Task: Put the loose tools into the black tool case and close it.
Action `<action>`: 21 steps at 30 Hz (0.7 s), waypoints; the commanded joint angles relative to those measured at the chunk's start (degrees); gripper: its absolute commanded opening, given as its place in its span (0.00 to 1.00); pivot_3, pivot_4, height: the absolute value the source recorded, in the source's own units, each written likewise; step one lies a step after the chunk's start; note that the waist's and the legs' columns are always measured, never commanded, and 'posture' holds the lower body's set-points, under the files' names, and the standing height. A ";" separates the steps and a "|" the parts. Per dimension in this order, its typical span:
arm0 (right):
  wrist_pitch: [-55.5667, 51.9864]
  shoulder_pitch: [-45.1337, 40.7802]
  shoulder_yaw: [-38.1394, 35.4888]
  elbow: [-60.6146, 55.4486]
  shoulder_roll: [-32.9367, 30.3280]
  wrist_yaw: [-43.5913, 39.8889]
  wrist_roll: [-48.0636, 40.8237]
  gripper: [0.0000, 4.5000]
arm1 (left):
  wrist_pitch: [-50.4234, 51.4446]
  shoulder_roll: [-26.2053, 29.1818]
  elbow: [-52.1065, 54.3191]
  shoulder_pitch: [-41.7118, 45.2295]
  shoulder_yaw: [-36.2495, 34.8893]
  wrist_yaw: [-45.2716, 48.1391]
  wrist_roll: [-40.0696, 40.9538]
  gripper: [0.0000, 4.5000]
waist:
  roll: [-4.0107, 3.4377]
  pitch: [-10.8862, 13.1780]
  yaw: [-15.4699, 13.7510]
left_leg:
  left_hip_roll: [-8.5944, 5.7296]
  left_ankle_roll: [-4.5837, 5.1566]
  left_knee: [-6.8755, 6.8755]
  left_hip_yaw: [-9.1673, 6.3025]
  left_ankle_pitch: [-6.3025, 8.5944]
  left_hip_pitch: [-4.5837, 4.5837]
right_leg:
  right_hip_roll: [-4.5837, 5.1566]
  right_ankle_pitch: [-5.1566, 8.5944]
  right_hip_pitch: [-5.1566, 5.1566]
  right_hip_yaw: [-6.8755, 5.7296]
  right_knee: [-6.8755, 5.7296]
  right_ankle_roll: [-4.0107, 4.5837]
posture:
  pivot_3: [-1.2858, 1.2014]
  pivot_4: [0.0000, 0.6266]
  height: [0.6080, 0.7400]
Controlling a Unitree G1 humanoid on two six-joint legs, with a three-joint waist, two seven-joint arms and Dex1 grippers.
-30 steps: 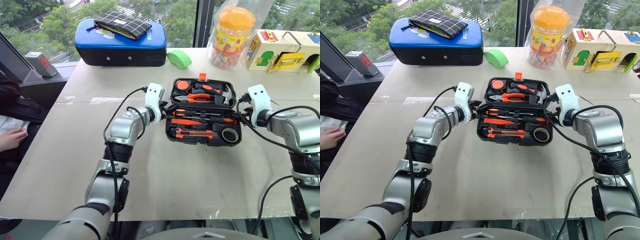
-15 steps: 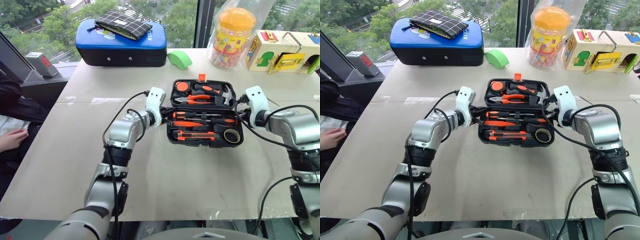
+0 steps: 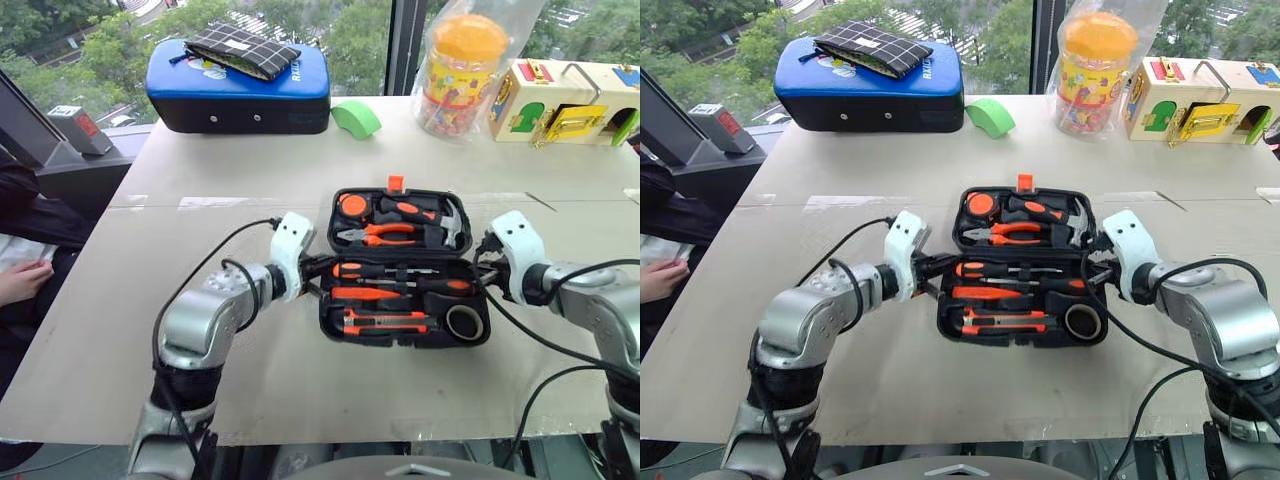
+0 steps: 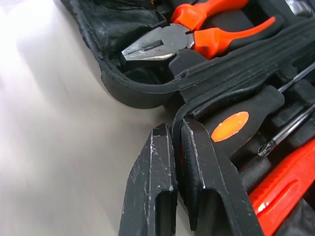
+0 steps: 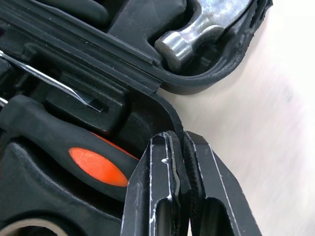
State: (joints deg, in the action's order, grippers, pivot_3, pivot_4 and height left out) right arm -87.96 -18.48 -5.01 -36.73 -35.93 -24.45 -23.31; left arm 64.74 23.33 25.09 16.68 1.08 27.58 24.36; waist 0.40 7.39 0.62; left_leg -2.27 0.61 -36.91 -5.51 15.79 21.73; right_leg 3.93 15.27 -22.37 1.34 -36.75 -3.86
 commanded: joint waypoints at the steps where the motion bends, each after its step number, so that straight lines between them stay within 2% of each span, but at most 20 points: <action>1: -1.89 2.58 -2.94 -5.88 -2.47 -2.11 -2.66 0.06 | -0.08 1.73 3.47 -1.48 -1.45 0.67 1.66 0.00 | 0.00 0.00 -0.21 | 0.00 0.01 -0.02 -0.01 0.00 0.00 | -0.01 0.00 0.01 -0.03 0.00 0.00 | 0.52 0.24 1.00; 3: -2.26 3.06 -4.56 -6.69 -3.58 -2.58 -3.15 0.22 | 0.65 2.20 3.96 -1.36 -3.54 1.58 3.86 0.00 | 0.00 0.00 -0.18 | 0.00 0.08 -0.12 -0.04 0.04 -0.01 | -0.05 0.00 0.07 -0.07 -0.01 0.00 | 0.52 0.24 1.00; 6: -4.07 1.16 -8.39 -7.71 -4.82 -4.40 -5.24 0.52 | 4.44 2.17 3.43 1.25 -8.56 2.33 8.75 0.24 | 0.02 0.03 0.02 | 0.00 0.20 -0.21 0.00 0.11 0.00 | -0.08 0.00 0.07 -0.03 -0.05 0.00 | 0.52 0.24 1.00; 8: -4.54 -2.30 -10.58 -6.12 -4.67 -4.32 -6.08 0.73 | 7.21 1.01 1.39 4.79 -12.28 1.17 11.44 0.45 | 0.02 0.03 0.01 | 0.00 0.20 -0.27 -0.04 0.12 -0.04 | -0.13 0.00 0.14 -0.07 -0.06 0.00 | 0.52 0.24 1.00; 10: -4.54 -5.95 -11.95 -2.63 -2.93 -3.08 -6.39 0.87 | 9.26 0.36 -0.69 8.13 -14.19 0.85 13.33 0.60 | 0.03 0.03 0.00 | 0.00 0.21 -0.29 -0.08 0.12 -0.06 | -0.16 0.00 0.17 -0.11 -0.07 0.00 | 0.52 0.24 1.00; 11: -4.54 -7.87 -12.06 -0.43 -1.94 -2.30 -6.36 0.97 | 10.06 0.70 -1.87 9.67 -14.06 1.11 13.76 0.69 | 0.05 0.03 0.02 | -0.01 0.21 -0.31 -0.11 0.12 -0.10 | -0.17 0.00 0.23 -0.15 -0.07 0.00 | 0.52 0.24 1.00; 12: -4.54 -10.32 -10.44 2.60 -1.47 -1.45 -5.56 0.98 | 9.72 1.06 -4.56 11.93 -13.29 1.17 13.17 0.80 | 0.05 0.03 0.03 | -0.02 0.21 -0.33 -0.11 0.11 -0.11 | -0.19 0.00 0.25 -0.15 -0.07 0.00 | 0.52 0.24 1.00; 15: -1.50 -16.65 -6.17 13.78 2.01 1.13 -2.77 0.98 | 4.94 1.38 -15.15 17.68 -8.64 0.05 7.95 0.80 | 0.06 0.03 0.03 | -0.12 -0.03 -0.33 -0.11 -0.02 -0.16 | -0.20 -0.01 0.31 -0.15 -0.07 0.00 | 0.52 0.24 1.00; 20: 4.94 -20.98 -2.42 28.18 4.89 3.20 0.54 0.98 | -3.26 -1.25 -29.09 24.08 -3.65 -0.90 1.95 0.80 | 0.07 0.02 0.03 | -0.11 -0.07 -0.24 -0.13 -0.05 0.00 | -0.14 -0.01 0.10 -0.11 -0.07 0.01 | 0.52 0.24 1.00; 21: 5.76 -21.25 -1.58 30.48 4.73 3.09 0.98 0.93 | -4.58 -1.40 -31.53 24.78 -2.24 -0.48 0.81 0.81 | 0.07 0.02 0.05 | -0.13 -0.07 -0.23 -0.10 -0.05 0.06 | -0.10 -0.01 0.01 -0.10 -0.09 0.01 | 0.52 0.24 1.00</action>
State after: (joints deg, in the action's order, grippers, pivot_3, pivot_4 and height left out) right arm -84.19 -38.30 -6.54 -7.49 -30.67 -21.76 -23.19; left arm 62.87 21.86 -5.19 40.05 -1.93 26.52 26.66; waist 0.46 7.41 0.67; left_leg -2.40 0.54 -37.11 -5.60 15.75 21.93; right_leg 3.90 15.25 -22.54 1.24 -36.86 -3.85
